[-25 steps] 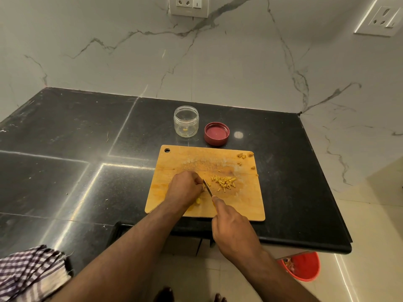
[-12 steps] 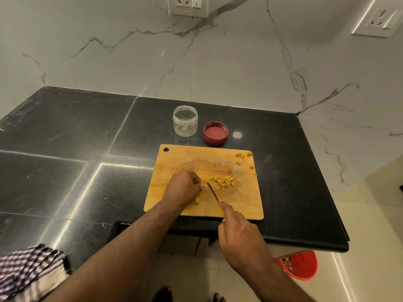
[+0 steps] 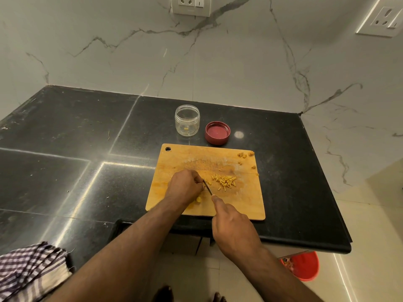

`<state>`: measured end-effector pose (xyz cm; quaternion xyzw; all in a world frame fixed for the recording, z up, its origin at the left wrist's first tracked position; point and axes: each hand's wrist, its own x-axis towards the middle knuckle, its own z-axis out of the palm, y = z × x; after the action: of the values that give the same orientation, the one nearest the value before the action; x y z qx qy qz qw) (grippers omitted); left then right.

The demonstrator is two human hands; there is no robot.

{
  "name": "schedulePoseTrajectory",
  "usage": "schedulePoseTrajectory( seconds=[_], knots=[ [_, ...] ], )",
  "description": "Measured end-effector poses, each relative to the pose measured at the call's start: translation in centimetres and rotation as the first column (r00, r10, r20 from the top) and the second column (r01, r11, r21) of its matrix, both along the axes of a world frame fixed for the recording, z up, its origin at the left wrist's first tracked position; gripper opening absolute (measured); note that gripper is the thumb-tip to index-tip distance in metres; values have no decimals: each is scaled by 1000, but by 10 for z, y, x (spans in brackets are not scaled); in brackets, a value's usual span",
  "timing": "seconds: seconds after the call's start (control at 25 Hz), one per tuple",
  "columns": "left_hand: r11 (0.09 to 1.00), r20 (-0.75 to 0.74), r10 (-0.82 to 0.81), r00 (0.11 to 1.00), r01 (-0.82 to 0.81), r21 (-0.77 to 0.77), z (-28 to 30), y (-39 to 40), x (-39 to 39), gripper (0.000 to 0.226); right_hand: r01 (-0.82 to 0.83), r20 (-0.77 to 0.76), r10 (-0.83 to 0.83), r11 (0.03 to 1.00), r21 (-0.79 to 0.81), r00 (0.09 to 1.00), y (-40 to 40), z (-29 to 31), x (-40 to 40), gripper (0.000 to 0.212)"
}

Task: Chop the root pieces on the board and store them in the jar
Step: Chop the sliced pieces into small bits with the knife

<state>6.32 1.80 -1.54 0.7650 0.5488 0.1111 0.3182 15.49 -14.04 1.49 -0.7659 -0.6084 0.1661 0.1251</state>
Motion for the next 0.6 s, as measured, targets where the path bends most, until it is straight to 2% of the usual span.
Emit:
schedulePoseTrajectory(
  seconds=[0.2, 0.32, 0.48, 0.6],
  knots=[
    [1000, -3, -1, 1000, 1, 2, -1, 1, 0, 5, 6, -30, -6, 1000, -25, 1000, -22, 6, 1, 50],
    [1000, -12, 3, 1000, -3, 1, -3, 1, -1, 4, 25, -31, -24, 999, 38, 999, -33, 10, 2, 49],
    [1000, -21, -7, 1000, 8, 20, -5, 1, -2, 5, 52, -72, -49, 998, 46, 996, -20, 11, 2, 50],
    [1000, -16, -4, 1000, 4, 21, -5, 1, -2, 7, 26, -41, -24, 999, 42, 999, -8, 6, 0, 50]
  ],
)
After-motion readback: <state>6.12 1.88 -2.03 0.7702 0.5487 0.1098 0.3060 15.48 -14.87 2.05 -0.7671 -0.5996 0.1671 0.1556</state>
